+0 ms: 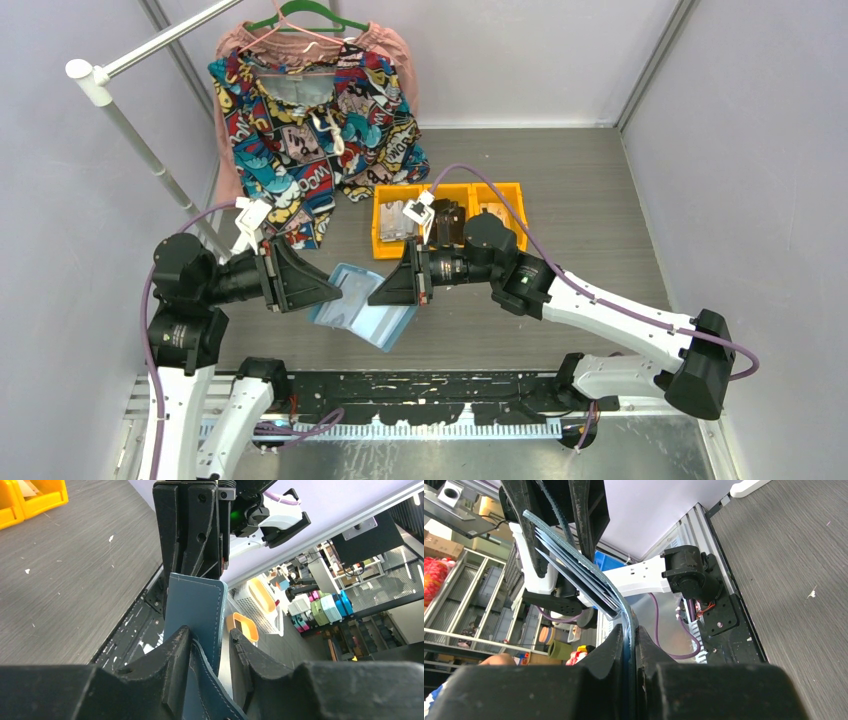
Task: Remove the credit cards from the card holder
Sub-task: Remove the credit card from the card holder.
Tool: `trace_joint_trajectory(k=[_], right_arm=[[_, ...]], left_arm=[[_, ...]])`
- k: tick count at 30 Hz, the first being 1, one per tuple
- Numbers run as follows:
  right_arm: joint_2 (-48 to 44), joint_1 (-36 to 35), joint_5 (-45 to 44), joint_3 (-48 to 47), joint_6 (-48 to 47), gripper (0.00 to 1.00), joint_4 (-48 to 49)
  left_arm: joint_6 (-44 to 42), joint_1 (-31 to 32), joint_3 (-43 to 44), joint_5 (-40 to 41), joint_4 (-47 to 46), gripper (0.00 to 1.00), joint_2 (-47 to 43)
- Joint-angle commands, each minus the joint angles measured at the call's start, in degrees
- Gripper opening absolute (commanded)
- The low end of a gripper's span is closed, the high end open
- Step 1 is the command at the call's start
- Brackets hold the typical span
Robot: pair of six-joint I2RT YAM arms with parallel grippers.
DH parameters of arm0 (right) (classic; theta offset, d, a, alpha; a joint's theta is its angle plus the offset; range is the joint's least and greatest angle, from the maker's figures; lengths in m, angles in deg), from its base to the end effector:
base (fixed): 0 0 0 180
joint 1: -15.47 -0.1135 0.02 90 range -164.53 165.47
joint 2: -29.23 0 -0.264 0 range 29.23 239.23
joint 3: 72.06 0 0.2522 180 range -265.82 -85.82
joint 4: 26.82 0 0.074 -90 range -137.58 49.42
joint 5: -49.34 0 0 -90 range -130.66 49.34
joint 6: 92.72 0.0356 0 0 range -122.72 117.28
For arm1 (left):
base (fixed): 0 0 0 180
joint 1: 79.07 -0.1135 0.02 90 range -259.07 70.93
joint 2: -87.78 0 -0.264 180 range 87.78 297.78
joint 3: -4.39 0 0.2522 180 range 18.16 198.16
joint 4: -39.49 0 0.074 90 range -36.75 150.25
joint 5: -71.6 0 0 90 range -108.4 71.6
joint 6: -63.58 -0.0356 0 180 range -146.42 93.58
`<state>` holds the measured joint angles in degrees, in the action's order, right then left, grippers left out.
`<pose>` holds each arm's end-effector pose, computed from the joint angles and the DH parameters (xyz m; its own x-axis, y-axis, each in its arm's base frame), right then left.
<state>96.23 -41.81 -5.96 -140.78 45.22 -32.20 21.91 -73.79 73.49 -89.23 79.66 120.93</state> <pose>0.1300 0.2398 0.3575 -0.7646 -0.0609 -0.6416 -0.6435 0.0174 0.7653 0.0851 -0.0416 0.3996 -0.7720 -0.1750 -0.6111 0.5890 0.1648 -0.7912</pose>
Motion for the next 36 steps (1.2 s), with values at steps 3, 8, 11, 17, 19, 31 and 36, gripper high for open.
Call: trace_joint_trajectory(k=[3, 8, 11, 17, 19, 31, 36], right_arm=[[-0.7, -0.3, -0.2, -2.5, -0.7, 0.01, 2.1], [-1.6, -0.3, -0.7, -1.6, -1.3, 0.01, 1.5], [-1.7, -0.3, -0.9, -1.3, -1.4, 0.01, 1.7], [-1.1, -0.3, 0.2, -1.8, -1.2, 0.01, 2.4], [-1.3, -0.3, 0.1, -1.7, -1.6, 0.01, 2.1], [-2.6, -0.3, -0.1, 2.2, -0.6, 0.01, 11.3], [-0.5, -0.4, 1.3, 1.5, 1.3, 0.01, 15.2]], left_arm=[[1.3, 0.1, 1.5, -1.4, -2.1, 0.33, -0.4], [3.0, 0.1, 1.5, -1.6, -3.3, 0.26, -0.3], [3.7, 0.1, 1.5, -1.6, -3.8, 0.23, -0.3], [3.9, 0.1, 1.7, -1.2, -4.0, 0.18, 0.1], [4.7, 0.1, 1.9, -1.4, -4.7, 0.18, 0.1], [7.4, 0.1, 2.5, 0.4, -5.5, 0.06, 0.2], [0.2, 0.1, 2.6, 6.4, 1.1, 0.03, -0.4]])
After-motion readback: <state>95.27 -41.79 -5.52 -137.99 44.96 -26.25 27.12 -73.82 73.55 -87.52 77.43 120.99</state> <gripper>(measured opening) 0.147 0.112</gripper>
